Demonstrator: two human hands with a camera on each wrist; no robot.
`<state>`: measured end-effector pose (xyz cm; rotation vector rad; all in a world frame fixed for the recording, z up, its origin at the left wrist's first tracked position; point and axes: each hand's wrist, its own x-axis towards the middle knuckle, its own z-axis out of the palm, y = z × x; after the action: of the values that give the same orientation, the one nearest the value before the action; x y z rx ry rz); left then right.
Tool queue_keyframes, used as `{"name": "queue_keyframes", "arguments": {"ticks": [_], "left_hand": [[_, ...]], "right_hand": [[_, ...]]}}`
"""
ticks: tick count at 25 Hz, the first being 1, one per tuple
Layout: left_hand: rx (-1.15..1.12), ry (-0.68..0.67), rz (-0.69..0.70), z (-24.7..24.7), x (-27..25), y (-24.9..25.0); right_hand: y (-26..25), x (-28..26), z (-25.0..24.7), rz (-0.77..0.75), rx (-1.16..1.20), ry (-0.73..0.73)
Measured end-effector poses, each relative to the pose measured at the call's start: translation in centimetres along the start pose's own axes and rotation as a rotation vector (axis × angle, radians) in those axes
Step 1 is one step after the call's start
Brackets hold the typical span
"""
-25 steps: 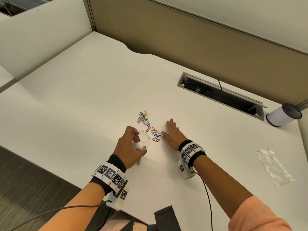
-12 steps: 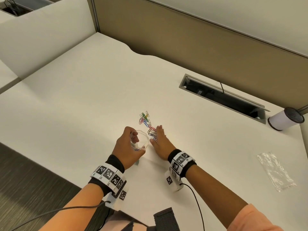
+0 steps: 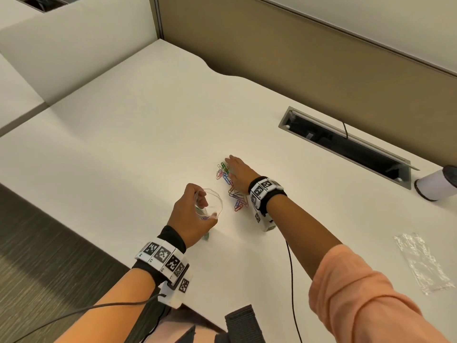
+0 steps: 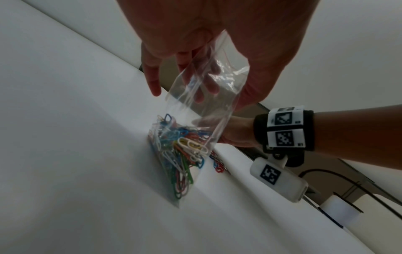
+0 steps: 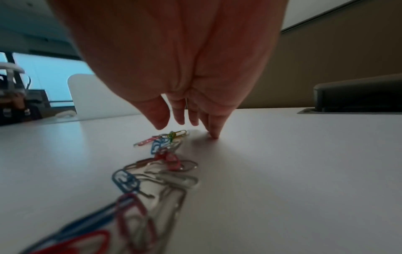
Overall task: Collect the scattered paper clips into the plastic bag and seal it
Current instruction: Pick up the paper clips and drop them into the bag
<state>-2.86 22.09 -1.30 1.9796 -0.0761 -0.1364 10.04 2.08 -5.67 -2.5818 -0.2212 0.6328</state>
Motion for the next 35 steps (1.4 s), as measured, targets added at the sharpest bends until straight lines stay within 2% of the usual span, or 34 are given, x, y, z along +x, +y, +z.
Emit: {"name": "queue_keyframes", "arguments": {"ticks": [2,5,12,17,23,30,35], "left_hand": [[0.000,0.013,-0.005,-0.4,-0.2,-0.2],[0.003,0.020,0.004,-0.7,-0.1,-0.3],[-0.009,0.005,0.030,-0.4,0.3,-0.2],[0.021,-0.005,0.041,-0.3,0.6,-0.6],[0.033,-0.026,0.052,0.1,0.7,-0.5],[0.035,-0.050,0.057,0.8,0.6,0.0],[0.020,-0.067,0.071,1.1,0.3,0.5]], "right_hand": [[0.3,0.5,0.1,-0.035,-0.079,-0.045],[0.9,-0.2,-0.4,-0.086,-0.144,-0.022],[1.4,-5.8,1.1,-0.041,-0.127,-0.046],[2.0,-8.3,3.2,-0.001,-0.049,0.097],[2.4,-9.3,4.5,-0.018,-0.160,0.212],[2.4,-10.5,4.2,0.032,-0.084,0.275],[2.8,-11.0,3.9,0.185,0.066,0.210]]}}
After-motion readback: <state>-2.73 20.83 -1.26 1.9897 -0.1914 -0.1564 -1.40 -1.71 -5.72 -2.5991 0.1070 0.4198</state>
